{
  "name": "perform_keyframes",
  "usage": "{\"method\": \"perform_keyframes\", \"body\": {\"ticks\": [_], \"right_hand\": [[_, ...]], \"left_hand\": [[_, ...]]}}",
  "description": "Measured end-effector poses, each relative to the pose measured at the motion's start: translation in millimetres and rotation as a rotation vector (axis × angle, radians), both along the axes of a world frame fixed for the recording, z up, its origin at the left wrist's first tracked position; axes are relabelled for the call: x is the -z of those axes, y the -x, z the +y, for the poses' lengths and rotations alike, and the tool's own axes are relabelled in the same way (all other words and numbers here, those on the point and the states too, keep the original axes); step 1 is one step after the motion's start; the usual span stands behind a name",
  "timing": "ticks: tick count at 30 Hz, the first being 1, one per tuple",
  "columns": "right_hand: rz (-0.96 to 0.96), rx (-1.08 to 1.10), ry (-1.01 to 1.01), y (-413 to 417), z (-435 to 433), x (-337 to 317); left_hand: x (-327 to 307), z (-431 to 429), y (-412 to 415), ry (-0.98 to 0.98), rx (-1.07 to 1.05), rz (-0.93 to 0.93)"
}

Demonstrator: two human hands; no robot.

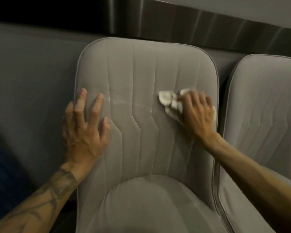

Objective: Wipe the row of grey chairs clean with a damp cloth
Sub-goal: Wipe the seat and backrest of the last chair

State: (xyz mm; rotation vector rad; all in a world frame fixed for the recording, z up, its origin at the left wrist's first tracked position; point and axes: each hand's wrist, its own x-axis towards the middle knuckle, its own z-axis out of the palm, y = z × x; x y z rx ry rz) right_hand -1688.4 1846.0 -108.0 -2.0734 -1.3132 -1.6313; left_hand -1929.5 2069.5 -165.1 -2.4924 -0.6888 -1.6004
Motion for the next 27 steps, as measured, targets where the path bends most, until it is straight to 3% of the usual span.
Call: {"method": "perform_keyframes", "body": {"ticks": [3,8,15,20,27], "right_hand": [[0.131,0.029,-0.195,6,15,-2],[0.094,-0.008,-0.017,20,8,42],[0.172,0.047,-0.521,1,59,-34],[0.169,-0.007,-0.383,18,43,31],[0.216,0.044,-0.617,12,72,-35]], "left_hand": [[1,1,0,0.005,0.001,0.004],[-1,-2,0,0.015,-0.007,0.002],[-2,-3,1,0.014,-0.003,0.008],[-2,-4,1,0.031,-0.007,0.006],[-3,-5,2,0.030,-0.014,0.010]]}}
